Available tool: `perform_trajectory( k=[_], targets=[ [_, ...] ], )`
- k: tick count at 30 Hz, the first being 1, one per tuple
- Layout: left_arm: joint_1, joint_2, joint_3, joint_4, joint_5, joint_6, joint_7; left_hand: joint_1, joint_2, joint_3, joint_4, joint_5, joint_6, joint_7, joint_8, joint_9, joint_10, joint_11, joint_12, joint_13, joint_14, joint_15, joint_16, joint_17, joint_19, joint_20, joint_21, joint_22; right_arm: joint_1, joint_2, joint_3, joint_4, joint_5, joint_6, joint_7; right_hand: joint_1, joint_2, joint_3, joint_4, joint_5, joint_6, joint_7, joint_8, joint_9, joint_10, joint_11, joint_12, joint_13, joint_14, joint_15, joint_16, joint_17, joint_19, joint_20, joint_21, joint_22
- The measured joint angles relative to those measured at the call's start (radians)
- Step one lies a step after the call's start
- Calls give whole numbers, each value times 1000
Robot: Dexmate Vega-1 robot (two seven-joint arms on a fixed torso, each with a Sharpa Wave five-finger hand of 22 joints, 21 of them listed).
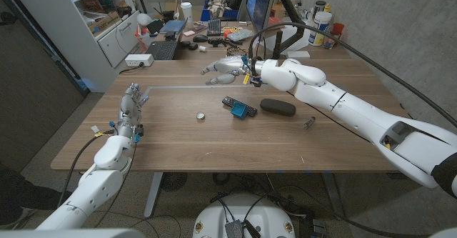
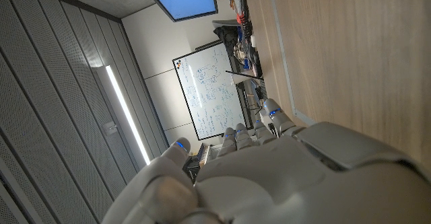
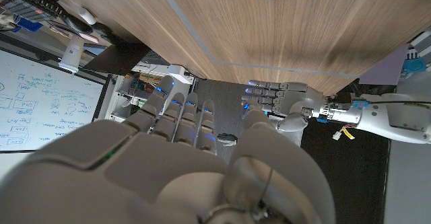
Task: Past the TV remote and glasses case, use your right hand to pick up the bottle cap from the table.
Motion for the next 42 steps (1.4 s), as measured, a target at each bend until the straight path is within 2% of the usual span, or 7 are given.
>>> perform_trajectory(
  k=[11,14,18,33,42],
  targets=[
    [9,-2,0,-11,6,0,12,0,0,0,0,0,0,0,0,0,0,0,0,0,0,0,0,0,0,0,0,0,1,2,-12,9,-12,12,10,0,0,0,0,0,-6,-6,0,0,-5,-5,0,0,0,0,0,0,0,0,0,0],
    [11,-2,0,-14,8,0,14,0,0,0,0,0,0,0,0,0,0,0,0,0,0,0,0,0,0,0,0,0,4,6,-17,18,-15,21,17,0,0,0,0,0,-15,-13,-8,0,-9,-9,-1,0,0,0,0,1,0,0,0,0],
    [11,-3,0,-15,8,0,15,0,0,0,0,0,0,0,0,0,0,0,0,0,0,0,0,0,0,0,0,0,7,11,-23,26,-18,27,23,0,0,-8,0,0,-29,-10,-8,0,-17,-12,-9,0,0,0,0,3,0,0,-7,0],
    [4,-4,2,-3,6,6,10,0,0,0,0,0,0,0,0,0,5,-5,0,0,0,0,0,0,0,0,4,0,24,33,-47,61,-25,45,39,0,0,-10,-1,0,-36,-14,-8,0,-27,-9,-10,0,-7,0,-4,3,0,0,-10,0],
    [1,-4,2,4,3,6,4,0,0,0,0,0,0,0,0,0,5,-5,0,0,0,0,0,0,0,0,4,0,32,47,-61,78,-30,48,44,11,0,-12,-4,0,-36,-14,-8,0,-27,-16,-10,0,-2,-2,-4,0,4,-4,-10,0]
  ],
)
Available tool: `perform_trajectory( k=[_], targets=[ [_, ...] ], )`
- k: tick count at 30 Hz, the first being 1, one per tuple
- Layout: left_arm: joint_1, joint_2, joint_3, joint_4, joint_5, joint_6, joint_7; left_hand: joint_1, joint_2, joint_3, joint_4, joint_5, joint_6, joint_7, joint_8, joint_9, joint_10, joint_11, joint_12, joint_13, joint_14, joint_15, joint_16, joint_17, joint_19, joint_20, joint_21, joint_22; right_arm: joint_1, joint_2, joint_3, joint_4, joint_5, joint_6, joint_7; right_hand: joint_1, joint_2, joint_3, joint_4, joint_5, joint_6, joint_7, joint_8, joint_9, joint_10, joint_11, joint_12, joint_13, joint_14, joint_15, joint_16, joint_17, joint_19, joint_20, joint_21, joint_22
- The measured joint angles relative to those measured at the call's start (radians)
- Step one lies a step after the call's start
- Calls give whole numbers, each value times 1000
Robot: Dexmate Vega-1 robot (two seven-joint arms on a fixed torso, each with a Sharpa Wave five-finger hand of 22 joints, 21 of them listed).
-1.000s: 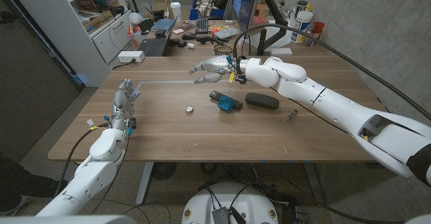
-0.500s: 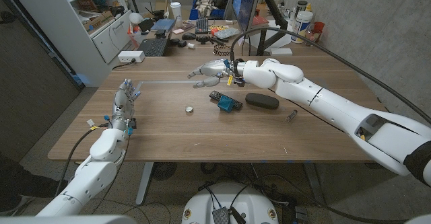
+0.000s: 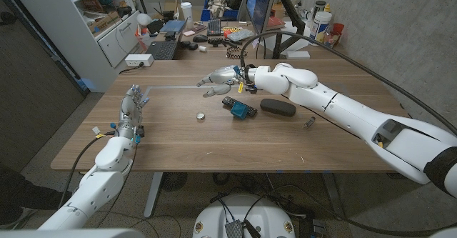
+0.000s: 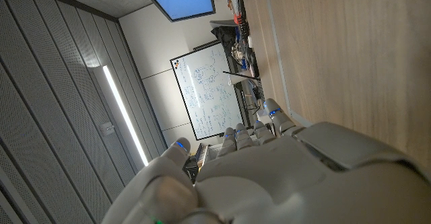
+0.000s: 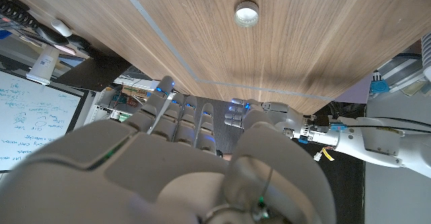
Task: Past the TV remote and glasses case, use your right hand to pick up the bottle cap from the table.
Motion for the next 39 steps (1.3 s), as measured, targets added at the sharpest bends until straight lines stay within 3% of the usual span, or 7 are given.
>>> perform_trajectory(
  k=[4,10,18,22,28,34,39],
  targets=[
    [-2,0,1,4,-1,0,-1,0,0,0,0,0,0,0,0,0,0,0,0,0,0,0,0,0,0,0,0,0,3,4,-6,4,-9,0,3,11,0,-3,-5,0,-9,-9,0,0,-5,-5,0,0,0,0,0,0,4,4,0,0],
    [-2,-1,2,5,-1,0,-1,0,0,0,0,0,0,0,0,0,0,0,0,0,0,0,0,0,0,0,0,0,7,9,-17,5,-26,-8,11,36,-15,-2,-20,0,-12,-51,0,0,-12,-13,0,0,9,-2,0,0,14,5,-4,0],
    [1,-1,3,2,0,-1,0,0,0,0,0,0,0,0,0,0,0,0,0,0,0,0,0,0,0,0,0,0,10,14,-33,-4,-60,-35,23,56,-25,-7,-32,0,-36,-79,0,0,-18,-29,0,0,23,2,0,0,31,2,-3,0],
    [4,-1,3,-2,2,-3,4,0,0,0,0,0,0,0,0,0,0,0,0,0,0,0,0,0,0,0,0,0,13,17,-42,-8,-75,-44,28,72,-27,-7,-40,0,-43,-111,0,0,-21,-32,0,0,30,-2,0,0,40,4,-3,0],
    [9,-1,3,-7,3,-3,8,0,0,0,0,0,0,0,0,0,0,0,0,0,0,0,0,0,0,0,0,0,18,22,-56,-12,-106,-55,35,96,-39,-7,-49,0,-57,-125,-7,0,-26,-36,0,0,45,-2,0,0,43,8,-3,0],
    [11,-2,2,-9,4,-3,10,0,0,0,0,0,0,0,0,0,0,0,0,0,0,0,0,0,0,0,0,0,24,29,-70,-13,-132,-65,38,117,-41,-3,-53,0,-74,-120,-7,0,-32,-43,0,0,45,-2,0,0,52,2,-3,0],
    [12,-2,2,-9,4,-3,10,0,0,0,0,0,0,0,0,0,0,0,0,0,0,0,0,0,0,0,0,0,30,37,-83,-10,-159,-74,39,133,-43,-7,-57,0,-92,-138,-8,0,-32,-43,0,0,55,-2,0,0,59,9,-3,0]
  ],
)
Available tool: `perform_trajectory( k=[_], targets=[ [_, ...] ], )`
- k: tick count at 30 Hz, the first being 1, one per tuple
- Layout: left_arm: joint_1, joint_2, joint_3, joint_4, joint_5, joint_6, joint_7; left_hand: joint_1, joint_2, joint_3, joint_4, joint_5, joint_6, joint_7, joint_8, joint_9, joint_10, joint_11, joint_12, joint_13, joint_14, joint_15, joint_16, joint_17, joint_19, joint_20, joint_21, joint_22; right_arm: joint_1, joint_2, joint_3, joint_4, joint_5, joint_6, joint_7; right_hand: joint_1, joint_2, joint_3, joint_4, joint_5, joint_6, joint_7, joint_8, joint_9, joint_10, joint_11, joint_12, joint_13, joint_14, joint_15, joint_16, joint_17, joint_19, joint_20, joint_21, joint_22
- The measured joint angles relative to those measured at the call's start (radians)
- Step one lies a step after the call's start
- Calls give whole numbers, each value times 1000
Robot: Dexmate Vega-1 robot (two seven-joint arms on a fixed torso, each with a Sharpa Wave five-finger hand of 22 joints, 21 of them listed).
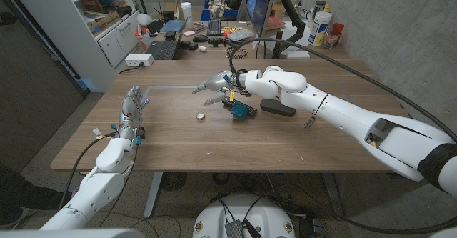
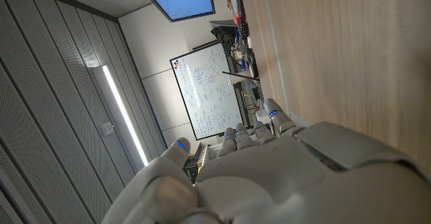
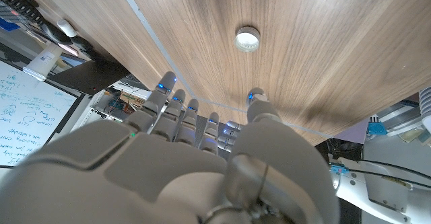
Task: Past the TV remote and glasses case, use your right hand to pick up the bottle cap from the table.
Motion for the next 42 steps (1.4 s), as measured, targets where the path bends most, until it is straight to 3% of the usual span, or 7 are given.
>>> perform_trajectory(
  k=[3,17,23,35,42],
  targets=[
    [0,0,0,0,0,0,0,0,0,0,0,0,5,5,0,0,6,6,0,0,0,0,0,0,0,0,0,0,4,5,-7,4,-13,-4,0,13,-3,0,0,0,-15,-14,0,5,0,0,0,5,9,1,4,0,7,0,0,0],
    [-6,-2,0,10,-3,0,-4,0,0,0,0,0,10,11,0,0,7,7,0,0,0,0,0,0,0,0,5,0,28,36,-44,30,-46,-17,19,18,-8,-21,21,-5,-73,-1,-6,5,-14,33,0,5,25,0,9,7,14,7,-8,0],
    [-9,-2,1,15,-4,0,-5,0,0,0,0,0,11,10,0,0,11,11,0,0,0,0,0,0,0,0,5,0,36,44,-60,37,-70,-33,41,30,4,-21,21,-5,-76,-12,-1,5,-18,18,0,5,25,0,9,7,22,14,-8,5],
    [-14,-3,5,17,-4,3,-5,0,0,0,0,0,14,14,0,0,7,15,0,0,0,0,0,0,0,0,5,0,47,55,-86,49,-103,-44,50,68,8,-22,14,-5,-99,8,-1,5,-11,29,0,5,30,5,9,4,21,14,-12,5],
    [-15,-3,6,18,-4,6,-5,0,0,0,0,0,16,16,0,0,7,15,0,0,4,4,0,0,0,0,5,0,50,62,-100,60,-115,-47,50,73,3,-22,14,-5,-90,-2,7,5,-13,31,8,5,30,5,9,4,21,14,-15,5]
  ],
)
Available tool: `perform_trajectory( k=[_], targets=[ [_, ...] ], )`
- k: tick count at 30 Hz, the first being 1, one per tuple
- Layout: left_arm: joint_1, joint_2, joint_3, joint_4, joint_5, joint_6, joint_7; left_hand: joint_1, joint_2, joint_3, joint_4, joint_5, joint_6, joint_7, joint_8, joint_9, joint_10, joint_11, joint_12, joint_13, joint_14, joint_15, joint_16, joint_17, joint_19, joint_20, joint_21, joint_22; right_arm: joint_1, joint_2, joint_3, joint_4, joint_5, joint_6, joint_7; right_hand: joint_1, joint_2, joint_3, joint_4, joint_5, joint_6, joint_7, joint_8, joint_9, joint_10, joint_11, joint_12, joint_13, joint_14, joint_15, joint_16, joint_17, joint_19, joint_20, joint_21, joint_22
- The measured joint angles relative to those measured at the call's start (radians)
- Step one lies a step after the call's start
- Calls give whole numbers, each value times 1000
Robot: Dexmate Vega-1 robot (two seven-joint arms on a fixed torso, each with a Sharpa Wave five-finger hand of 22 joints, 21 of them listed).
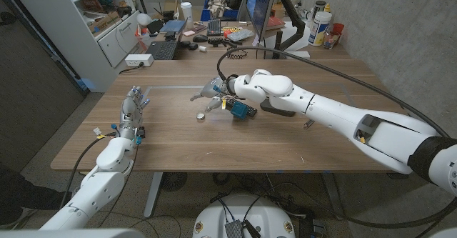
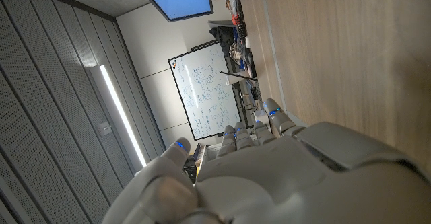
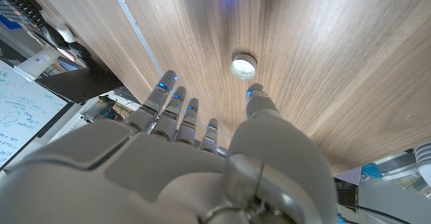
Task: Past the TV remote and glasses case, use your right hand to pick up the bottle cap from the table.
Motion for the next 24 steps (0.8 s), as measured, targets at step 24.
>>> perform_trajectory(
  k=[24],
  targets=[
    [-15,3,0,28,-10,2,-12,0,0,0,0,4,0,0,0,0,0,0,0,0,0,0,0,0,0,0,0,0,25,42,-44,72,-17,-9,-16,24,-5,-12,1,0,12,-12,8,0,6,5,0,0,5,5,0,0,0,0,-4,0]
  ],
)
